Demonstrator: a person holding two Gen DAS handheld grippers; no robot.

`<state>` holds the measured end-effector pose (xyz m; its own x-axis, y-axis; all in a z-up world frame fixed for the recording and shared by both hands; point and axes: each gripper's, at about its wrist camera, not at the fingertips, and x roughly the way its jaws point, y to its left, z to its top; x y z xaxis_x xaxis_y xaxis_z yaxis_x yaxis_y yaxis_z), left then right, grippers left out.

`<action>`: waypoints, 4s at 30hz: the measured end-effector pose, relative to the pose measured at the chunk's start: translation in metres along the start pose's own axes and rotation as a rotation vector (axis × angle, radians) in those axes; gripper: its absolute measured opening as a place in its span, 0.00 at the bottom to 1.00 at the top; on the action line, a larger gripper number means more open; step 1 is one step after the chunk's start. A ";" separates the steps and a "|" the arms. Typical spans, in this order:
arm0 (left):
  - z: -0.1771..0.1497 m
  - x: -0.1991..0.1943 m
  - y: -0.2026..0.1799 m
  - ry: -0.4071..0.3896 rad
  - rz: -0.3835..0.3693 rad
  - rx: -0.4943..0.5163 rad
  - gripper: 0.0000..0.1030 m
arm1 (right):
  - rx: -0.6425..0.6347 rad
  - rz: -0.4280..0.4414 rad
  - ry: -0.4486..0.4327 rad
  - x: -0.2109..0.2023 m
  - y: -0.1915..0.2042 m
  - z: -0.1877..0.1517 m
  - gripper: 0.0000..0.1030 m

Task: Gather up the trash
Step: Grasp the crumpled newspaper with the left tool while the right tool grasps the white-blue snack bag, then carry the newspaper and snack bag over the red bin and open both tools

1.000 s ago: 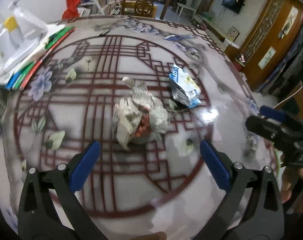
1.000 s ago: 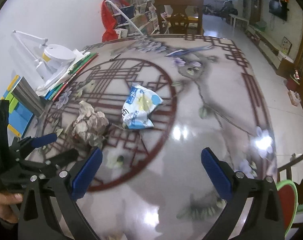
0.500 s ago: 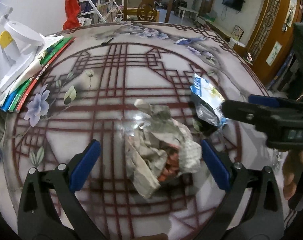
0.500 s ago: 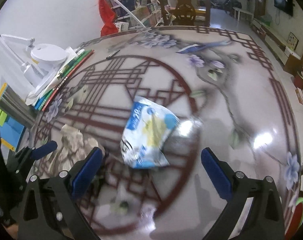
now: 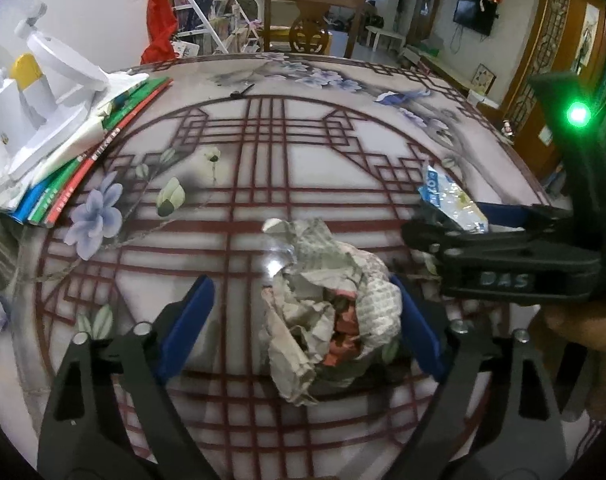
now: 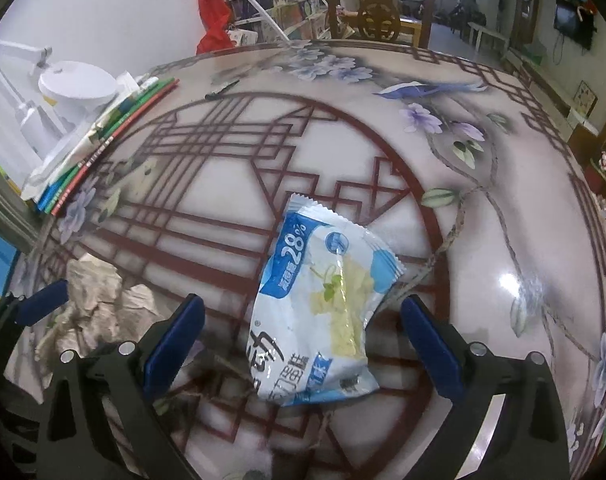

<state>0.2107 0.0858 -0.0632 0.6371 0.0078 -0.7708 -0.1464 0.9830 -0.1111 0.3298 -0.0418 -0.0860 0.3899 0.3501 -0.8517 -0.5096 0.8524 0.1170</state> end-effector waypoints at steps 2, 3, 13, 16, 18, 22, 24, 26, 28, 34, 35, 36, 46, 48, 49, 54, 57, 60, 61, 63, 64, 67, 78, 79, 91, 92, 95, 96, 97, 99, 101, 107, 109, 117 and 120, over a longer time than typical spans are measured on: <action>-0.002 0.000 -0.005 0.004 -0.019 0.021 0.67 | 0.001 -0.009 -0.006 0.002 -0.001 -0.001 0.82; -0.003 0.000 -0.009 0.005 -0.022 0.032 0.64 | 0.001 -0.017 -0.009 0.001 -0.001 -0.001 0.75; -0.007 -0.008 -0.019 0.023 -0.030 0.055 0.46 | -0.005 -0.028 -0.012 -0.013 -0.010 -0.008 0.34; -0.008 -0.014 -0.020 0.028 -0.033 0.054 0.46 | -0.006 -0.028 -0.023 -0.025 -0.010 -0.015 0.34; -0.007 -0.020 -0.022 0.023 -0.034 0.057 0.46 | -0.005 -0.027 -0.037 -0.038 -0.011 -0.019 0.34; -0.006 -0.040 -0.028 0.004 -0.038 0.069 0.46 | 0.000 -0.022 -0.071 -0.067 -0.011 -0.030 0.34; -0.007 -0.050 -0.031 -0.003 -0.039 0.073 0.46 | -0.001 -0.023 -0.090 -0.084 -0.011 -0.037 0.34; -0.009 -0.059 -0.032 -0.006 -0.045 0.072 0.46 | -0.002 -0.025 -0.105 -0.102 -0.011 -0.047 0.34; -0.011 -0.068 -0.034 -0.009 -0.048 0.075 0.46 | -0.005 -0.030 -0.117 -0.115 -0.012 -0.055 0.34; -0.023 -0.103 -0.053 -0.032 -0.068 0.107 0.46 | 0.005 -0.039 -0.160 -0.165 -0.018 -0.089 0.34; -0.024 -0.106 -0.057 -0.034 -0.072 0.114 0.46 | 0.007 -0.043 -0.167 -0.173 -0.020 -0.094 0.34; -0.025 -0.110 -0.062 -0.035 -0.077 0.121 0.46 | 0.011 -0.045 -0.172 -0.179 -0.022 -0.097 0.34; -0.030 -0.124 -0.127 -0.021 -0.182 0.198 0.46 | 0.101 -0.083 -0.220 -0.237 -0.072 -0.139 0.34; -0.029 -0.124 -0.147 -0.015 -0.219 0.223 0.46 | 0.130 -0.105 -0.229 -0.248 -0.090 -0.149 0.34; -0.028 -0.124 -0.156 -0.011 -0.235 0.232 0.46 | 0.148 -0.114 -0.233 -0.254 -0.101 -0.154 0.34; -0.022 -0.118 -0.215 0.012 -0.346 0.281 0.46 | 0.228 -0.168 -0.246 -0.276 -0.152 -0.177 0.34; -0.019 -0.114 -0.244 0.032 -0.407 0.297 0.46 | 0.273 -0.201 -0.250 -0.288 -0.179 -0.190 0.34; -0.019 -0.111 -0.277 0.049 -0.460 0.328 0.46 | 0.317 -0.232 -0.252 -0.298 -0.207 -0.205 0.34; -0.019 -0.109 -0.289 0.057 -0.480 0.339 0.46 | 0.336 -0.243 -0.254 -0.303 -0.218 -0.210 0.34; -0.019 -0.105 -0.308 0.071 -0.509 0.358 0.46 | 0.361 -0.258 -0.254 -0.308 -0.233 -0.219 0.34; -0.020 -0.103 -0.321 0.085 -0.536 0.368 0.46 | 0.373 -0.266 -0.255 -0.311 -0.240 -0.222 0.34; -0.021 -0.097 -0.349 0.121 -0.611 0.387 0.46 | 0.420 -0.282 -0.256 -0.319 -0.263 -0.236 0.34; -0.037 -0.076 -0.429 0.230 -0.712 0.459 0.46 | 0.538 -0.290 -0.235 -0.315 -0.326 -0.275 0.34; -0.040 -0.072 -0.435 0.247 -0.714 0.466 0.46 | 0.552 -0.289 -0.230 -0.312 -0.331 -0.280 0.34; -0.054 -0.047 -0.461 0.332 -0.700 0.510 0.48 | 0.601 -0.244 -0.226 -0.304 -0.343 -0.283 0.36; -0.053 -0.046 -0.462 0.335 -0.707 0.502 0.49 | 0.591 -0.258 -0.225 -0.305 -0.342 -0.282 0.37; -0.049 -0.044 -0.463 0.333 -0.702 0.476 0.50 | 0.597 -0.263 -0.221 -0.305 -0.343 -0.284 0.39; -0.048 -0.042 -0.464 0.339 -0.704 0.466 0.50 | 0.600 -0.266 -0.218 -0.305 -0.344 -0.284 0.40; -0.048 -0.042 -0.463 0.344 -0.706 0.459 0.50 | 0.603 -0.267 -0.217 -0.304 -0.345 -0.285 0.40; -0.047 -0.042 -0.464 0.344 -0.707 0.448 0.50 | 0.607 -0.267 -0.214 -0.304 -0.346 -0.286 0.40; -0.045 -0.042 -0.464 0.341 -0.700 0.434 0.55 | 0.605 -0.272 -0.209 -0.304 -0.344 -0.287 0.41; -0.036 -0.040 -0.457 0.339 -0.693 0.356 0.90 | 0.605 -0.282 -0.195 -0.302 -0.341 -0.289 0.79; -0.033 -0.040 -0.451 0.335 -0.694 0.332 0.95 | 0.604 -0.297 -0.189 -0.301 -0.340 -0.289 0.86; -0.016 -0.059 -0.412 0.252 -0.629 0.284 0.95 | 0.532 -0.322 -0.213 -0.303 -0.316 -0.279 0.92; -0.011 -0.075 -0.395 0.172 -0.568 0.304 0.95 | 0.504 -0.325 -0.236 -0.307 -0.298 -0.274 0.93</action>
<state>0.2129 -0.3047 0.0317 0.4188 -0.5314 -0.7363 0.4123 0.8337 -0.3672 0.1521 -0.5094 0.0004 0.6513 0.0698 -0.7556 0.0640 0.9872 0.1463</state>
